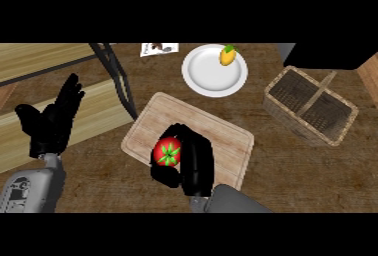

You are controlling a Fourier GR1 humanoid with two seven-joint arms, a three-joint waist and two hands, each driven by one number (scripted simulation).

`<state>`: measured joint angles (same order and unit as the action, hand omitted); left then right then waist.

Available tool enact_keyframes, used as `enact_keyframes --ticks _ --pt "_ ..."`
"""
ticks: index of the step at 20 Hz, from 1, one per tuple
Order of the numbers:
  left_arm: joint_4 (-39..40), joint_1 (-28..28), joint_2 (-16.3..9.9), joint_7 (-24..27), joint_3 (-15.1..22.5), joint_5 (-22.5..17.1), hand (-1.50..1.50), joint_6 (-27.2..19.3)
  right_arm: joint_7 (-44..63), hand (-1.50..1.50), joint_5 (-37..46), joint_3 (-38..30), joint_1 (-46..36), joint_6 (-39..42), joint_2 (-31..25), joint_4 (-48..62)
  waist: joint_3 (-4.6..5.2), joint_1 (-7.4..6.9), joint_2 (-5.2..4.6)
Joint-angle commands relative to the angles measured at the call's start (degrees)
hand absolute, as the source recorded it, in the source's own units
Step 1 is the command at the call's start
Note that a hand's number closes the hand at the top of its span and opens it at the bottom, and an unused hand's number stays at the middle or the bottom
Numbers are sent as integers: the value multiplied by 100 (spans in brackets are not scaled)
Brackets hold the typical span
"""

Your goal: Pick the tomato from the cutting board and place it in the basket

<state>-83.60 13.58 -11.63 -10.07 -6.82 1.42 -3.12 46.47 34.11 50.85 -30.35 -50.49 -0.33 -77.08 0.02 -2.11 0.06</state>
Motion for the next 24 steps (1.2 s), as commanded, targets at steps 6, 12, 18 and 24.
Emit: enact_keyframes --ticks 6,12,18,24 --pt "72 -354 164 303 46 230 0 -234 2547 150 1385 -478 -1905 151 32 -250 15 165 62" --pt "82 -116 -59 113 -180 50 0 -112 3508 150 1917 -1228 -2557 969 32 -654 7 248 67" --pt "16 -180 -81 55 -195 1 0 -48 3375 150 1967 -2507 -3475 1344 31 -193 5 183 36" --pt "161 -69 -38 147 -183 67 0 -105 2938 150 2062 -3439 -3933 1710 -115 716 6 199 -13"
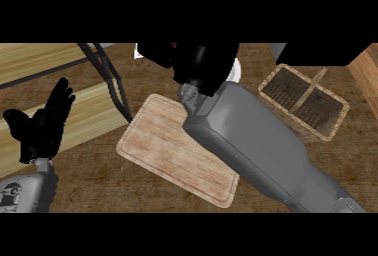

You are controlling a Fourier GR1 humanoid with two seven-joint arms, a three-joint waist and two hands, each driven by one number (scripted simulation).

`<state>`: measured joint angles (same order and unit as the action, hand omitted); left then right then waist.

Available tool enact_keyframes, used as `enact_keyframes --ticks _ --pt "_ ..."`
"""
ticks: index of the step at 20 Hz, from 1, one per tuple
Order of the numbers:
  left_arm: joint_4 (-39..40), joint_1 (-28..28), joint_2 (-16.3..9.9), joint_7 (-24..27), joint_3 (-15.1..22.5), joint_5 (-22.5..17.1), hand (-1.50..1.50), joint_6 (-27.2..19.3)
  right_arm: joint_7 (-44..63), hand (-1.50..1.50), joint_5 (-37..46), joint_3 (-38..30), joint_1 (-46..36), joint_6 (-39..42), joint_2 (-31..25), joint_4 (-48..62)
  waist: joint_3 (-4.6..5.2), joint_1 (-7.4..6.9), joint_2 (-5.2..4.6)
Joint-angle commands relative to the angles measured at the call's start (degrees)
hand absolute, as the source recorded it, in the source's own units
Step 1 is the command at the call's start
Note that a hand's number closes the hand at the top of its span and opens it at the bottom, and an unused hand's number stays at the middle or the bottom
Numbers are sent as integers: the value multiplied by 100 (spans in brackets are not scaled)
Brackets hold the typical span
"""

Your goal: Pick the tomato from the cutting board and place it in the basket

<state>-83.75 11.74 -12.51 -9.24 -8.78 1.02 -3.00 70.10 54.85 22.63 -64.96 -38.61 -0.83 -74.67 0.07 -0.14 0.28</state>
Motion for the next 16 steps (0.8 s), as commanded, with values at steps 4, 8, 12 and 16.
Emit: enact_keyframes --ticks 4,8,12,16 --pt "-410 -197 174 -133 218 111 0 -93 403 150 24 -693 -486 1005 -246 719 -3 -46 -7" --pt "-174 -55 -75 -164 -75 -115 0 112 44 150 -206 -837 -337 1239 -497 794 -5 15 -11" --pt "-278 -299 -34 61 31 -10 0 140 -301 150 -436 -1258 -560 1205 -727 1570 -3 -69 -32" --pt "-5 93 114 -86 75 44 0 -26 -798 150 -603 -1428 -223 947 -716 1926 -5 -27 -50"
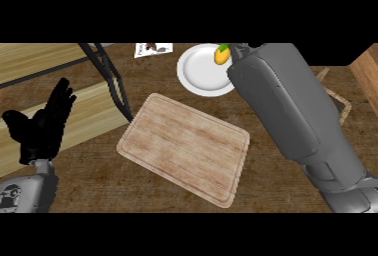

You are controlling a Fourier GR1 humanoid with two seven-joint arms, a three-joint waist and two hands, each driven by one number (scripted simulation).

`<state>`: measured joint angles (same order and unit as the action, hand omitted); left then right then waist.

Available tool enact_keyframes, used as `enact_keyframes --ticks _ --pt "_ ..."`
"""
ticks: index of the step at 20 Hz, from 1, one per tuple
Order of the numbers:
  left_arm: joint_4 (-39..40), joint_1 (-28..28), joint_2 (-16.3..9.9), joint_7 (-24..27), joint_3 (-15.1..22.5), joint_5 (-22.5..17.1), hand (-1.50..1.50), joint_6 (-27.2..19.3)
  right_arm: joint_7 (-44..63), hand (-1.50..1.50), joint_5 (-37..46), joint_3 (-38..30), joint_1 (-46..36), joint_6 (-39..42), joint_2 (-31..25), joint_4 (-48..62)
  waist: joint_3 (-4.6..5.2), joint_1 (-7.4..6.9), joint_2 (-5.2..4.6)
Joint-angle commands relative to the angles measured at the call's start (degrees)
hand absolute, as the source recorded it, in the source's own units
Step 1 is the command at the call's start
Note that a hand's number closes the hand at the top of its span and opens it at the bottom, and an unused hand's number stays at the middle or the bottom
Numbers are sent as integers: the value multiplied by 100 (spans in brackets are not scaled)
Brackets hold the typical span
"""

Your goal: Pick the tomato from the cutting board and place it in the basket

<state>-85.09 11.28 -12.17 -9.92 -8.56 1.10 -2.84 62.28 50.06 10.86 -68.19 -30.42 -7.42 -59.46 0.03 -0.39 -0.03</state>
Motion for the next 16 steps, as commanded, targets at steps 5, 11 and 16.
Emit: enact_keyframes --ticks 5,11,16 --pt "141 9 -4 191 -87 -11 0 14 49 150 -164 -422 227 625 -308 285 -1 37 7" --pt "-224 -51 -19 -214 14 94 0 -25 -605 150 -525 -786 728 620 -542 12 -3 19 10" --pt "121 221 -7 -117 -109 83 0 -93 -969 150 -965 -1067 1163 825 -724 -462 -3 38 6"
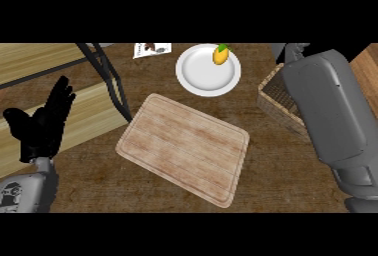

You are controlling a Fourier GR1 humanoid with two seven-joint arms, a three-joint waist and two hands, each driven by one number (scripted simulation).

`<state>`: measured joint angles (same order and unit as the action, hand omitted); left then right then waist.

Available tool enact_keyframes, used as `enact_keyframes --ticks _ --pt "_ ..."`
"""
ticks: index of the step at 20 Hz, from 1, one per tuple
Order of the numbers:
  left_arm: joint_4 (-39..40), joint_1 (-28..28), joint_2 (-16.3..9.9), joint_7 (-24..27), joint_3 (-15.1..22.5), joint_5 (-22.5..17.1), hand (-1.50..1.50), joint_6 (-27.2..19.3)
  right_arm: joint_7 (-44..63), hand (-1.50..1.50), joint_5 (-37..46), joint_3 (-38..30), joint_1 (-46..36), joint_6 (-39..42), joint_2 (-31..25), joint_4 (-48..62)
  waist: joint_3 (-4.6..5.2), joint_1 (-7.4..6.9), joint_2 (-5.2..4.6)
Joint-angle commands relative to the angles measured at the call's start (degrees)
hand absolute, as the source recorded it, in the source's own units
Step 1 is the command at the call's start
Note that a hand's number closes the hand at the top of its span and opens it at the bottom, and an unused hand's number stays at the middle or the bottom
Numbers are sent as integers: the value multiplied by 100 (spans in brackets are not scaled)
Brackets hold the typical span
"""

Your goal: Pick the tomato from the cutting board and place it in the basket

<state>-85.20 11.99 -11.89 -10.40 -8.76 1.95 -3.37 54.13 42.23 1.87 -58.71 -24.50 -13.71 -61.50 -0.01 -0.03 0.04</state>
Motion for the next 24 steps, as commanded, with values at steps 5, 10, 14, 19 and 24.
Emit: enact_keyframes --ticks 5,10,14,19,24 --pt "41 -74 75 87 108 146 0 -63 -957 150 1089 1309 264 1574 -1150 300 21 27 8" --pt "-30 93 233 -50 247 207 0 -169 -1180 150 1575 1588 -209 1954 -1330 642 6 -62 -18" --pt "-55 -93 163 43 176 187 0 -91 -1441 150 1775 1324 -347 1824 -1189 928 2 -56 -14" --pt "41 121 119 -81 57 77 0 -57 -1420 150 1937 1020 -588 2024 -1086 1230 2 -40 -12" --pt "-123 -45 -65 -98 -41 -69 0 180 -1389 150 1723 970 -290 2835 -1058 1501 2 -38 -3"
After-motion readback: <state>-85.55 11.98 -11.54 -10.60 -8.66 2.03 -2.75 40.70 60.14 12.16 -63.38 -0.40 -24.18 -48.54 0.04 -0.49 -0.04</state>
